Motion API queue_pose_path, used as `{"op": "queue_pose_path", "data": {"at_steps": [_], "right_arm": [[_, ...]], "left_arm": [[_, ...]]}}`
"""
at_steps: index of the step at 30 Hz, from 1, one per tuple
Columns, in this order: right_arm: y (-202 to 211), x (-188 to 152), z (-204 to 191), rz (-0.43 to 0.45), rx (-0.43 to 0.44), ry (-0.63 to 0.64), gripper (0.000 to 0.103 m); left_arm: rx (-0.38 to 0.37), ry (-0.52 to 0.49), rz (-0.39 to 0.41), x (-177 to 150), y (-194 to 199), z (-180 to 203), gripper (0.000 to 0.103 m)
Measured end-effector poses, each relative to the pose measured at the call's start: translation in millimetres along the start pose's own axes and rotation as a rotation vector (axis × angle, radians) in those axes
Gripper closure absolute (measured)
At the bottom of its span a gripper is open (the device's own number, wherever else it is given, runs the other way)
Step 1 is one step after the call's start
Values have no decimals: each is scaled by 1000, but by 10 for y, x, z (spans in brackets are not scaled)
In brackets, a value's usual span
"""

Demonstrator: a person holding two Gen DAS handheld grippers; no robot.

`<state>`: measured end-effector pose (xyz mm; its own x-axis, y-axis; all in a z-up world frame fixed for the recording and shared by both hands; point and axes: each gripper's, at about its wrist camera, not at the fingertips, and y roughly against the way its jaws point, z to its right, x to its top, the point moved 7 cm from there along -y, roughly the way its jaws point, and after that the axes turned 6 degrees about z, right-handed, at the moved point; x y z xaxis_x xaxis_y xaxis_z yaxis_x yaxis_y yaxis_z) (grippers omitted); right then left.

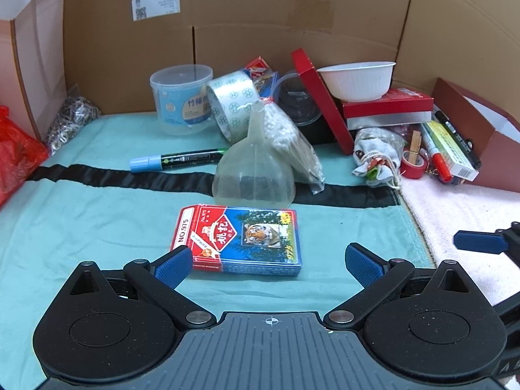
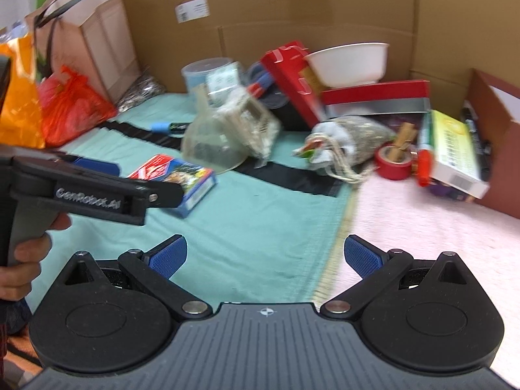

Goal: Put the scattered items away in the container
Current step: 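Move the left tool toward the red-and-blue playing-card box, then close the left tool on the playing-card box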

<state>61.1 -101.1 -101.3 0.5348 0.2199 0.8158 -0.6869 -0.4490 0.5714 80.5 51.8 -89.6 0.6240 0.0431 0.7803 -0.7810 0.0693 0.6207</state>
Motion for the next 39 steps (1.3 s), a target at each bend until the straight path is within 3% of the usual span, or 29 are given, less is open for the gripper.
{"op": "queue_pose_path", "data": {"at_steps": [7, 18, 26, 35, 37, 39], "right_arm": [[-237, 15, -251, -13, 71, 87, 3], [-554, 64, -516, -34, 179, 159, 23], [-730, 140, -558, -20, 200, 191, 36], [-799, 183, -623, -12, 213, 224, 40], [-808, 191, -623, -10, 217, 227, 44], [-801, 192, -613, -11, 203, 233, 46]], "left_arm": [[-63, 33, -21, -21, -90, -225, 2], [-150, 52, -54, 23, -269, -396, 9], [-162, 32, -61, 63, -347, -432, 16], [-157, 34, -71, 51, -423, -509, 18], [-197, 37, -75, 51, -409, -472, 26], [-218, 36, -85, 37, -404, -411, 23]]}}
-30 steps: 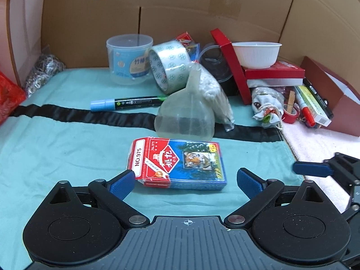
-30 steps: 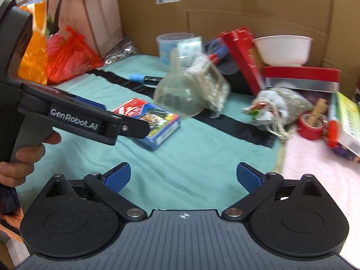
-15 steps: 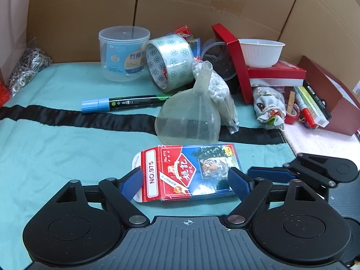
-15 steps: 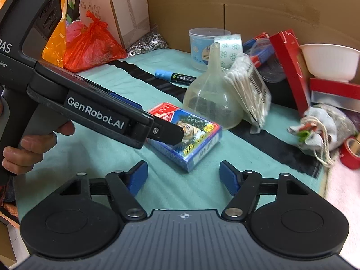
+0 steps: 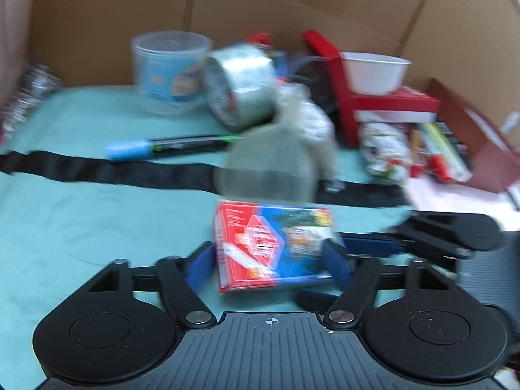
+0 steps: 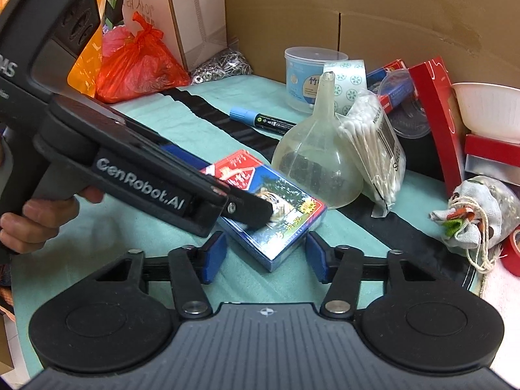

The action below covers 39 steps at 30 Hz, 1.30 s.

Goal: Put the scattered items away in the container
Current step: 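Close the left tool on the playing-card box, then carry the card box with the left tool and drop it into the maroon box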

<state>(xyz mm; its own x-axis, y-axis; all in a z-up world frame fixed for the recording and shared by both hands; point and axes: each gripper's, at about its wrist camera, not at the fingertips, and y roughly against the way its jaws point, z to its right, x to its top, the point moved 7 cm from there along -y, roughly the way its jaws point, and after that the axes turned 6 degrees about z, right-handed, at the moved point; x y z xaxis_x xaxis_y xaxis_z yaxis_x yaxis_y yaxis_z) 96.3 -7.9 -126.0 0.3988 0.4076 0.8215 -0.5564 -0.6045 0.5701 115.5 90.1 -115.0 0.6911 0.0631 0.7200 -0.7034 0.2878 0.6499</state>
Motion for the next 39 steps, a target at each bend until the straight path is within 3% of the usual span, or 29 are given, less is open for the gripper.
{"op": "queue_pose_path", "data": {"at_steps": [2, 7, 17, 26, 39], "right_arm": [[27, -16, 20, 1, 3, -3, 48], [135, -77, 97, 0, -7, -25, 51], [520, -299, 370, 6, -66, -114, 52], [1202, -402, 873, 85, -217, -187, 52], [2240, -247, 1845, 241, -479, -187, 52]], "left_arm": [[11, -1, -4, -8, -28, 32, 23], [23, 1, 0, 34, -6, 135, 43], [-11, -88, -25, 16, -77, 735, 44], [-123, -175, 2, 289, -172, 1627, 48], [-271, -292, 127, 1047, -317, 3033, 49]]}}
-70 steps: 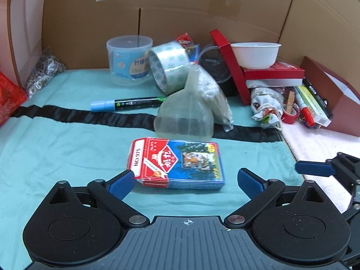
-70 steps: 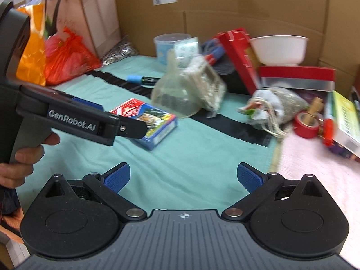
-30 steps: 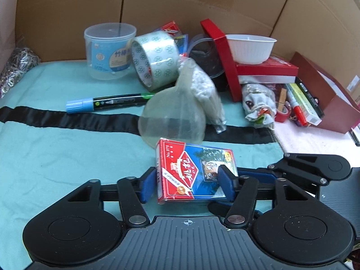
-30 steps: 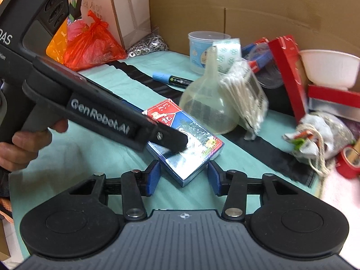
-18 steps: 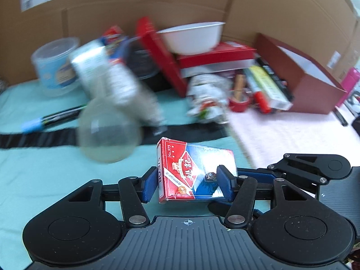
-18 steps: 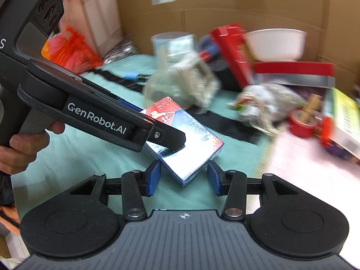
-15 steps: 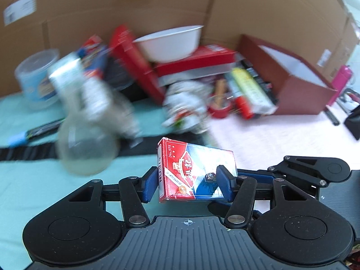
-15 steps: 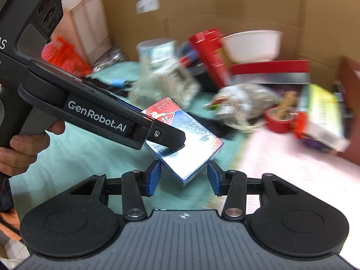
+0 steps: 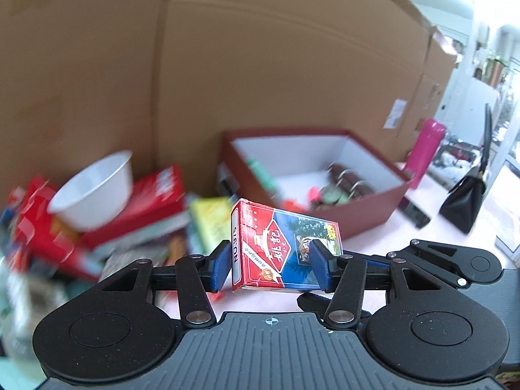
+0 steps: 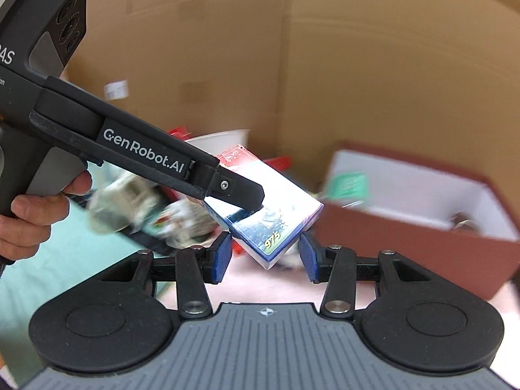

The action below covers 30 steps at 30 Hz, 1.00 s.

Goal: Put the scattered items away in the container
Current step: 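Carry the card box with the left tool and drop it into the maroon box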

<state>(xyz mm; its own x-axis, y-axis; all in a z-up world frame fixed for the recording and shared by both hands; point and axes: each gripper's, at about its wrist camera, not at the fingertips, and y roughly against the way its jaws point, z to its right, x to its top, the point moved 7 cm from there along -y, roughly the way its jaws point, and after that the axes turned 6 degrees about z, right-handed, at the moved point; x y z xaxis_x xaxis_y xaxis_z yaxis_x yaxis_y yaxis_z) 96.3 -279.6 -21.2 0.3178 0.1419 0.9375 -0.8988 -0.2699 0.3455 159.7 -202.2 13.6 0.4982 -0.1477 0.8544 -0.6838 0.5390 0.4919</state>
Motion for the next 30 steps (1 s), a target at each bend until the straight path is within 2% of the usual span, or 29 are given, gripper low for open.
{"op": "queue_pose_path", "data": {"at_steps": [8, 15, 23, 26, 28, 30], "right_arm": [[-137, 168, 814, -15, -106, -30, 52], [-559, 200, 1352, -79, -111, -66, 52], [-1058, 143, 1708, -176, -94, -40, 52], [-1231, 115, 1785, -216, -85, -42, 52], [-1339, 88, 1819, -242, -101, -35, 47], [-1410, 51, 1862, -260, -141, -30, 28]], "left_arm": [[-69, -49, 1, 401, -673, 395, 49], [-92, -22, -47, 560, -1265, 416, 47], [-87, 10, -131, 582, -1839, 325, 46], [-61, 14, -148, 584, -1999, 261, 44], [-24, 24, -153, 584, -2080, 195, 28], [-45, 20, -150, 585, -2105, 193, 25]]}}
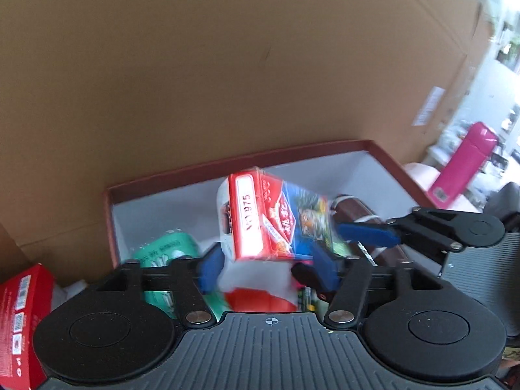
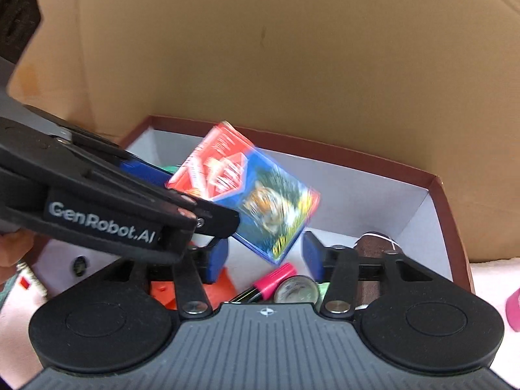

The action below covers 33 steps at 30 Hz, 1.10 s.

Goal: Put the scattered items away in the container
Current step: 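Carry the card box with the left tool and drop it into the maroon box, then withdraw the left tool from the maroon box back to the table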

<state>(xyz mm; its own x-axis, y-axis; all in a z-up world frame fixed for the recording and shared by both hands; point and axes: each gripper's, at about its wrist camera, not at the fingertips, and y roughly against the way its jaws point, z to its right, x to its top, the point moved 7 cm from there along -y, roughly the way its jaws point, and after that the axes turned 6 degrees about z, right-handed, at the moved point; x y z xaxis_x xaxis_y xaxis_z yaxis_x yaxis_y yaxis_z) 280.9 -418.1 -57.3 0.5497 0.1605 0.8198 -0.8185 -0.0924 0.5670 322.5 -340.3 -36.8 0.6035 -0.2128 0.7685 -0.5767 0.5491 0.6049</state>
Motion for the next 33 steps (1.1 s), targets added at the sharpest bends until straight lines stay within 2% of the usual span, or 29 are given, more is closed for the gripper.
{"op": "queue_pose_path", "data": {"at_steps": [3, 5, 6, 8, 11, 18, 23, 26, 33], "right_arm": [[-11, -54, 14, 2, -17, 0, 25], [28, -104, 10, 9, -16, -9, 19], [57, -128, 9, 15, -23, -10, 16], [125, -157, 0, 31, -38, -8, 13], [242, -162, -72, 48, -58, -5, 8], [499, -178, -192, 82, -76, 41, 3], [751, -196, -263, 116, -89, 58, 3], [665, -124, -464, 137, -96, 63, 2], [850, -70, -709, 219, -114, 26, 2]], "left_arm": [[-47, -37, 19, -34, 72, 69, 16], [-11, -63, 45, -41, 127, 88, 3], [17, -74, 66, -37, 154, 69, 0], [32, -93, 94, -36, 210, 58, 0], [28, -81, 86, -27, 263, 76, 0], [38, -70, 86, -37, 405, 118, 0], [32, -72, 109, -75, 632, 169, 0], [27, -71, 122, -99, 768, 206, 0], [24, -16, 165, -321, 1161, 229, 0]]}}
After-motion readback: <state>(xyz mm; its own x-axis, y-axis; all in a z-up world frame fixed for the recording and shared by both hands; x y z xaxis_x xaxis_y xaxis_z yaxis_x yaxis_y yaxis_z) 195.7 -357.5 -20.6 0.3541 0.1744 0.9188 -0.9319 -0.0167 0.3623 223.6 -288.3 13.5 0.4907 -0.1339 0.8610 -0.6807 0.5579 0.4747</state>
